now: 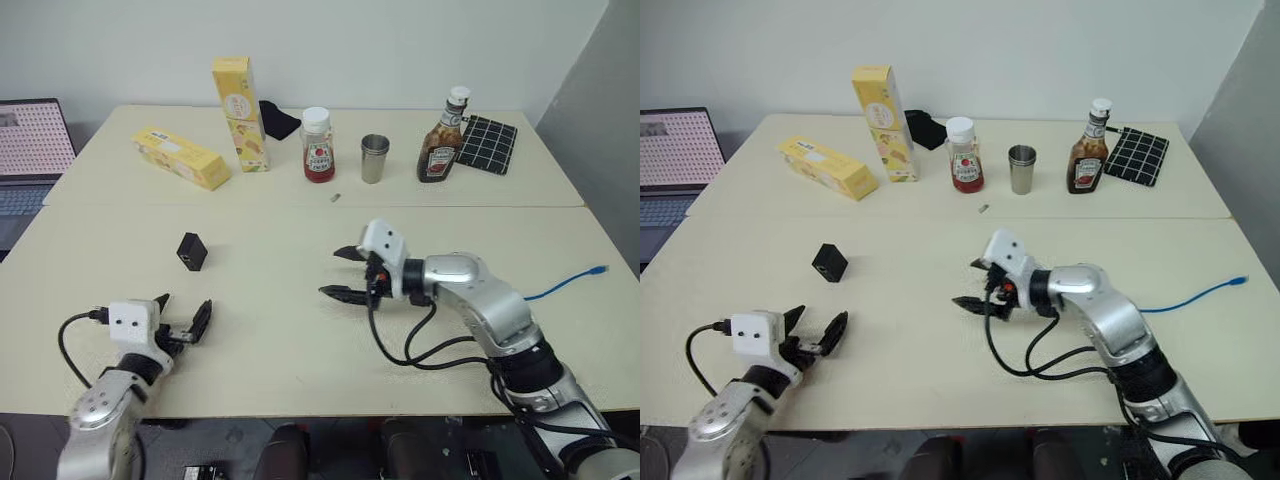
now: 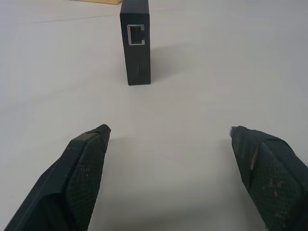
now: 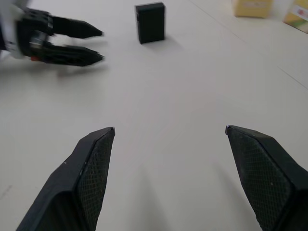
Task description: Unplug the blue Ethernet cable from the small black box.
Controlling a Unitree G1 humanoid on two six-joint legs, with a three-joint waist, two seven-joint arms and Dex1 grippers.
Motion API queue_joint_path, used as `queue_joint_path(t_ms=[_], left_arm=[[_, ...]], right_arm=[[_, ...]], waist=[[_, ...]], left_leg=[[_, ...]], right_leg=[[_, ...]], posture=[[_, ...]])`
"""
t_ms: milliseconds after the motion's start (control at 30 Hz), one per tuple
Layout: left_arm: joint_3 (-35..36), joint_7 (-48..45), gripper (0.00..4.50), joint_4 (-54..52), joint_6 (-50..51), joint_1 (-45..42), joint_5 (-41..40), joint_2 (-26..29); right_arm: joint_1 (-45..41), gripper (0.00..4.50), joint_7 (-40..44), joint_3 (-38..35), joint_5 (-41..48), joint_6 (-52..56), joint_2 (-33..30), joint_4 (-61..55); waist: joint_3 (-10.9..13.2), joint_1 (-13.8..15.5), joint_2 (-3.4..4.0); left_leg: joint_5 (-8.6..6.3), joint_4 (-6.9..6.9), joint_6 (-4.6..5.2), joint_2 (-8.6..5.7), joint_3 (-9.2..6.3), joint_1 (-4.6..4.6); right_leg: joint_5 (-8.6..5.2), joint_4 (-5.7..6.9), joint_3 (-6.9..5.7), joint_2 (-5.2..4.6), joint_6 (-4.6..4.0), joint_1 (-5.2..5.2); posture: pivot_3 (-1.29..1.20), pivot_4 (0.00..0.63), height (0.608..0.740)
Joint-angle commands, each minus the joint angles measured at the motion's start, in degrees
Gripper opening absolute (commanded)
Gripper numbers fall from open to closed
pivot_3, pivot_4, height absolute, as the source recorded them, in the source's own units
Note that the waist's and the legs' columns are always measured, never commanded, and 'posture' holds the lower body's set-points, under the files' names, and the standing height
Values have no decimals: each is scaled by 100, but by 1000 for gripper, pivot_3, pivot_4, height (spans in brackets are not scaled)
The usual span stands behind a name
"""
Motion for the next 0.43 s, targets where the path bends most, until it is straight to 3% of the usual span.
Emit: queue_joint_path(t_ms=[33,200,433], left_arm=[[339,-606,4234,-861,738,202,-636,591],[835,-1346,4234,-798,1207,-113,-1063,1558],[989,-1941,4234,-453,1473,-583,-1264,2024]], right_arm=[[274,3907,235,-505,311,67,-468,-540],[410,3907,493,-1044,452,-36,-1217,-450],[207,3907,574,-1252,459,-168,-1465,-55]], waist=[[0,5,-1],[5,-26,6],[6,-68,7]], left_leg=[[0,0,0,-2,1,1],[0,-4,0,2,16,4],[-1,-9,2,4,28,11]], right_leg=[[0,-1,-1,-1,0,4],[-1,-2,-2,10,0,1],[-1,-4,6,20,-1,-3]], posture=[[0,150,740],[0,150,740],[0,150,740]])
